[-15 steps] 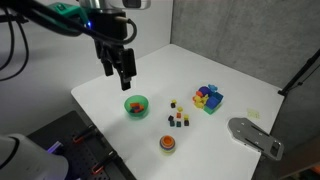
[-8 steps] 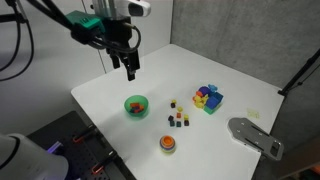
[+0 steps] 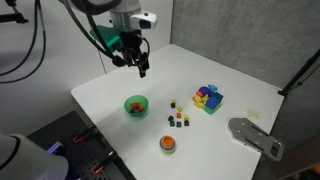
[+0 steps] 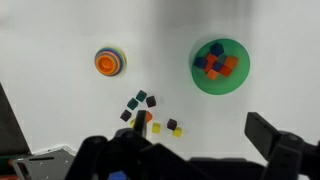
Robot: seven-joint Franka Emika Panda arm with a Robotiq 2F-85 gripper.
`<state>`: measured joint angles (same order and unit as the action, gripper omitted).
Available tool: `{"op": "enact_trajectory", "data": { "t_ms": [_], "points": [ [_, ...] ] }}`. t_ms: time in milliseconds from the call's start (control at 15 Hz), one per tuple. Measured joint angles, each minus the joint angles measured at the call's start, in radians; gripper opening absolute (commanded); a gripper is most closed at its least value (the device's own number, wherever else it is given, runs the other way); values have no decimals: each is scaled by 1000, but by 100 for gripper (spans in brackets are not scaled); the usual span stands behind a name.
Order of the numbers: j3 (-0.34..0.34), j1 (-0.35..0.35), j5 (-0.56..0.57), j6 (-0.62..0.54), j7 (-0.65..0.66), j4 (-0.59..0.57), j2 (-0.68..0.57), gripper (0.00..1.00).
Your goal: Pick up a black block from the table and put it in the green bowl
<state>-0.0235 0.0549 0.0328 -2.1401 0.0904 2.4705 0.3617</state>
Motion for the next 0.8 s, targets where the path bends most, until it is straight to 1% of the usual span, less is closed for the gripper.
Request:
{"op": "enact_trajectory", "data": {
  "t_ms": [400, 600, 800],
  "points": [
    [9, -2, 0, -231, 12, 0, -219, 100],
    [6, -2, 10, -319, -14, -14, -340, 100],
    [-3, -2, 48, -380, -39, -50, -459, 100]
  ]
}}
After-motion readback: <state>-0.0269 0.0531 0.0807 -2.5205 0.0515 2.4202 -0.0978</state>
